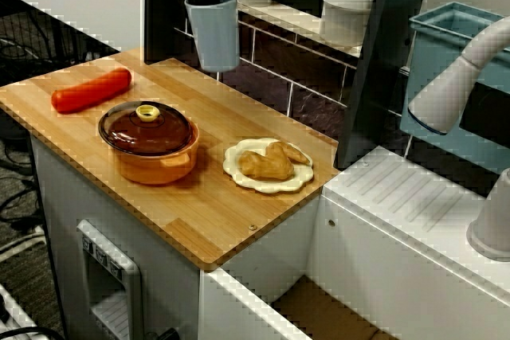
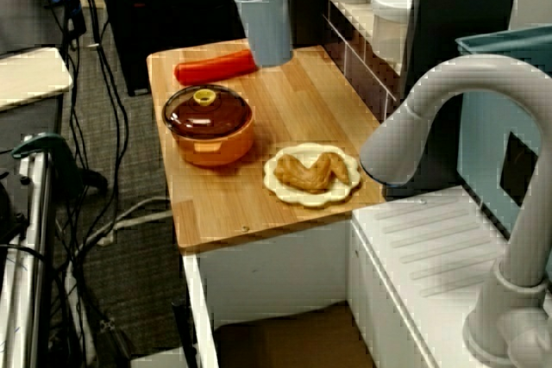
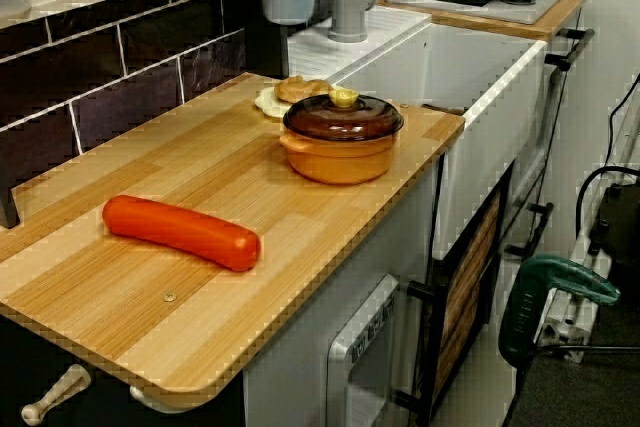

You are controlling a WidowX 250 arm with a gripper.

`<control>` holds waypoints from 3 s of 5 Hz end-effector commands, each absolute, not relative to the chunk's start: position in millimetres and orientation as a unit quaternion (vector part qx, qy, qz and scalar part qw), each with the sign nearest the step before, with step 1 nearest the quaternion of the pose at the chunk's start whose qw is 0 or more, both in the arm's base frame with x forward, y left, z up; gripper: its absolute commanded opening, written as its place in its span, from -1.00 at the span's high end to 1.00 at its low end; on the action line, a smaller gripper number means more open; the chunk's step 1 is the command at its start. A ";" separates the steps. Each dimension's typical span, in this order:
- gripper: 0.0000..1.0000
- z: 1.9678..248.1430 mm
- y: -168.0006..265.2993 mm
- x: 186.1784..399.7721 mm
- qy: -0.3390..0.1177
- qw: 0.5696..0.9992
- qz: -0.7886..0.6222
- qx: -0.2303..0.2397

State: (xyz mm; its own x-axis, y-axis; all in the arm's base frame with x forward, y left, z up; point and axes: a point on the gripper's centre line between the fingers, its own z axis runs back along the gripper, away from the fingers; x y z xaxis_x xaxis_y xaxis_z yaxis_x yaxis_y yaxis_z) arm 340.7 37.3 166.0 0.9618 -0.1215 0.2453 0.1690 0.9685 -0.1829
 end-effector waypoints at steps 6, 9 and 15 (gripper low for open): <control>1.00 106.3 100.6 351.6 -0.156 0.979 -0.132 0.009; 1.00 88.4 100.9 348.2 -0.125 0.982 -0.142 0.015; -1.00 112.3 94.6 345.1 -0.110 0.985 -0.130 -0.019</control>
State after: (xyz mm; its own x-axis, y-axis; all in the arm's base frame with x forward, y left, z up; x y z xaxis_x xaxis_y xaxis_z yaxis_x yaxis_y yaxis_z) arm 340.5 85.6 83.1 0.9584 -0.2455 0.1458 0.2561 0.9649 -0.0584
